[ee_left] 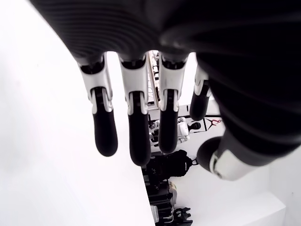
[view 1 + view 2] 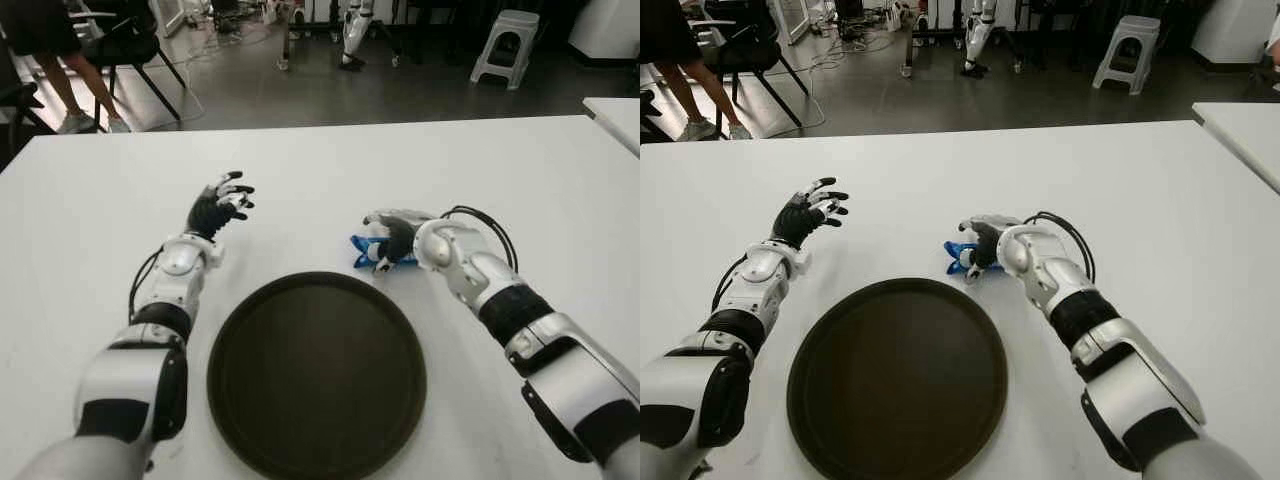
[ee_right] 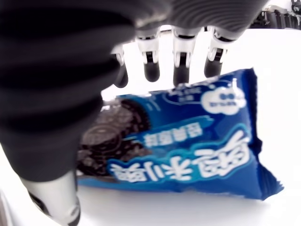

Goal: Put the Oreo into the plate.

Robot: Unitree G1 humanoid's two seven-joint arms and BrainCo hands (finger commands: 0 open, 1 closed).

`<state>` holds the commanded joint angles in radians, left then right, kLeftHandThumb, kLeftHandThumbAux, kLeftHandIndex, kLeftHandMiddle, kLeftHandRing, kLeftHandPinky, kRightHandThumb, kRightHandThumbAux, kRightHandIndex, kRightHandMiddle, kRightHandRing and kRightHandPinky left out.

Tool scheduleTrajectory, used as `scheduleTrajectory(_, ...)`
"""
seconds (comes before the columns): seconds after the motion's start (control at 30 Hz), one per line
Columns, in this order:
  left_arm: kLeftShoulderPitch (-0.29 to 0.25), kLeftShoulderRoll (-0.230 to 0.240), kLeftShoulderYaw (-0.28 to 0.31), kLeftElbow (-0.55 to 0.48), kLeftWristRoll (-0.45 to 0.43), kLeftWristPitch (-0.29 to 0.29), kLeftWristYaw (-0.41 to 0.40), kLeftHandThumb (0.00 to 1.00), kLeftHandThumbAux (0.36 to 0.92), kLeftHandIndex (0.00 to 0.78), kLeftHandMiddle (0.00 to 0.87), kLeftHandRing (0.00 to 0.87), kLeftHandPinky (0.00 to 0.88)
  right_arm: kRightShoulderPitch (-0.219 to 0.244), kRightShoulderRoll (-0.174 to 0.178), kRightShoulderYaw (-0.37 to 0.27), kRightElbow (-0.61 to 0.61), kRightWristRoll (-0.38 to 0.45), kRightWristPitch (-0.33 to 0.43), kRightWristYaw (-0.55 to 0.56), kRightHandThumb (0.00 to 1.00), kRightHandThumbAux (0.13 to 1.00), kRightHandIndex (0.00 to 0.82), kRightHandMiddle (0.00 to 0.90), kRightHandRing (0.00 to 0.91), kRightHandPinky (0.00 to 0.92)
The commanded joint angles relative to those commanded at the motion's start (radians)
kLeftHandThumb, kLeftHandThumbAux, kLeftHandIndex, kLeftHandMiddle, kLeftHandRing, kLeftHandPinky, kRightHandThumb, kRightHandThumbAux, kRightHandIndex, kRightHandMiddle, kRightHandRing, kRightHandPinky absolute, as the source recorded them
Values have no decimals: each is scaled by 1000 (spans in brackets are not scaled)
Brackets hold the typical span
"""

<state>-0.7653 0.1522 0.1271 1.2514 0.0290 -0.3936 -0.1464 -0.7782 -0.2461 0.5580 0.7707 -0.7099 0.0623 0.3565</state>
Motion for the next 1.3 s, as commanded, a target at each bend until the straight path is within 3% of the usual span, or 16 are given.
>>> scheduleTrajectory(0.37,-1,5,-7,-1,10,3,6,208,645,163,306,352,395,-18,-6,7,15,-2,-22,41,0,788,59,90,77,62)
scheduleTrajectory(1.3,-4,1,-3,-6,1,15,9,216,676,159,297,350,409,-7,-22,11,-9,-8,-44,34,0,804,66,101,85,55)
